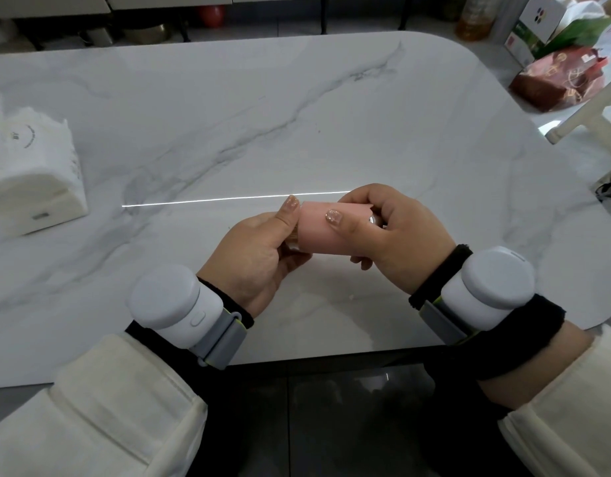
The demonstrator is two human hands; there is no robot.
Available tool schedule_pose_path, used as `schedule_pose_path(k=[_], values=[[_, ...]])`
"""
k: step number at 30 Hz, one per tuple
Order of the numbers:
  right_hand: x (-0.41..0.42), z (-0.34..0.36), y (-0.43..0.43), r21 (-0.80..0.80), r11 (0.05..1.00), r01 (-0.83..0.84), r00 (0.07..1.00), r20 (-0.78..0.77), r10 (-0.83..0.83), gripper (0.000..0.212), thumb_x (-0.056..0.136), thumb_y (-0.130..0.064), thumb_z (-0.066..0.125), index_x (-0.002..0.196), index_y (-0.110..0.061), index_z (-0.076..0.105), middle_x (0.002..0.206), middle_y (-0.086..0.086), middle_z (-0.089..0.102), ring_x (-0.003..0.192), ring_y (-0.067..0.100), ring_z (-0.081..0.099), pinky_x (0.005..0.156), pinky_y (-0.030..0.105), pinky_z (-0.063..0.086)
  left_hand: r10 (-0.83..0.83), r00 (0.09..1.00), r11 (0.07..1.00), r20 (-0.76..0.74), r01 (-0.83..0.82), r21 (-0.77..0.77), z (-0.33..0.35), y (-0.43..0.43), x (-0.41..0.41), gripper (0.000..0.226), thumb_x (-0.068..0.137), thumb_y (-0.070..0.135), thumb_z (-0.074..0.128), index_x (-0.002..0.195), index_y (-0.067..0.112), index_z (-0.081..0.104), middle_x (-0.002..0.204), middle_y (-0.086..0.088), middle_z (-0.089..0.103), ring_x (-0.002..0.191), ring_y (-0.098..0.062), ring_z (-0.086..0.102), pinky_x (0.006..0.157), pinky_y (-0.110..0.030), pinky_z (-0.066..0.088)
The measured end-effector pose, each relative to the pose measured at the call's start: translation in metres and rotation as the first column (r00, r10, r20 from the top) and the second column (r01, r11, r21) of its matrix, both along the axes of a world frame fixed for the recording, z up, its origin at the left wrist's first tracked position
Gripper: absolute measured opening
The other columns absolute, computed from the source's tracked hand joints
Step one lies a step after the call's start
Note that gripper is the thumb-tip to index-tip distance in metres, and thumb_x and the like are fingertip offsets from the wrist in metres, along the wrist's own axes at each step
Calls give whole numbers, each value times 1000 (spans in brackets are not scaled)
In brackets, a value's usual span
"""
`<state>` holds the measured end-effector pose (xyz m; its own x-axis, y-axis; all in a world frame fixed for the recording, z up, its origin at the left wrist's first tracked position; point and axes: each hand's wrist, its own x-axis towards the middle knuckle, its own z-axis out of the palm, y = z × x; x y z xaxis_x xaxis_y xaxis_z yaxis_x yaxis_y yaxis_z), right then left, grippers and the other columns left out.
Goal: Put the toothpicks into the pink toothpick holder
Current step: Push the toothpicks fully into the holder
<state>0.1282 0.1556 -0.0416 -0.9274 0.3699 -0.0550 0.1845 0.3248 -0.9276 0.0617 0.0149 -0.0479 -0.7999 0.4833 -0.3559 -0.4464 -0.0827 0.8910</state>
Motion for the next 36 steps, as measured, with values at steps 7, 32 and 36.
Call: schedule_pose_path(k=[7, 32, 36], values=[[1, 2, 0, 34, 999, -7, 1000, 8, 6, 22, 75, -44, 65, 86, -26, 61, 66, -4, 61, 45, 4, 59, 47, 15, 47, -18, 999, 1000, -31, 17, -3, 1, 1, 3, 34, 94, 29, 40, 84, 10, 66, 84, -5, 70, 83, -17, 63, 79, -27, 54], [0, -4, -1, 426, 903, -57, 968, -199, 155, 37, 79, -31, 67, 115, -28, 60, 102, -9, 46, 90, 7, 50, 79, 11, 42, -130, 977, 963, -170, 83, -258, -7, -1, 1, 33, 92, 21, 47, 123, 15, 56, 118, -10, 64, 101, -19, 61, 87, -28, 46], [-1, -4, -3, 551, 831, -77, 969, -155, 192, 41, 81, -33, 61, 122, -29, 58, 106, -7, 44, 95, 23, 49, 90, 12, 34, -176, 965, 953, -197, 116, -281, -5, -1, 2, 31, 92, 16, 45, 120, 13, 58, 120, -16, 64, 111, -26, 59, 101, -42, 43]])
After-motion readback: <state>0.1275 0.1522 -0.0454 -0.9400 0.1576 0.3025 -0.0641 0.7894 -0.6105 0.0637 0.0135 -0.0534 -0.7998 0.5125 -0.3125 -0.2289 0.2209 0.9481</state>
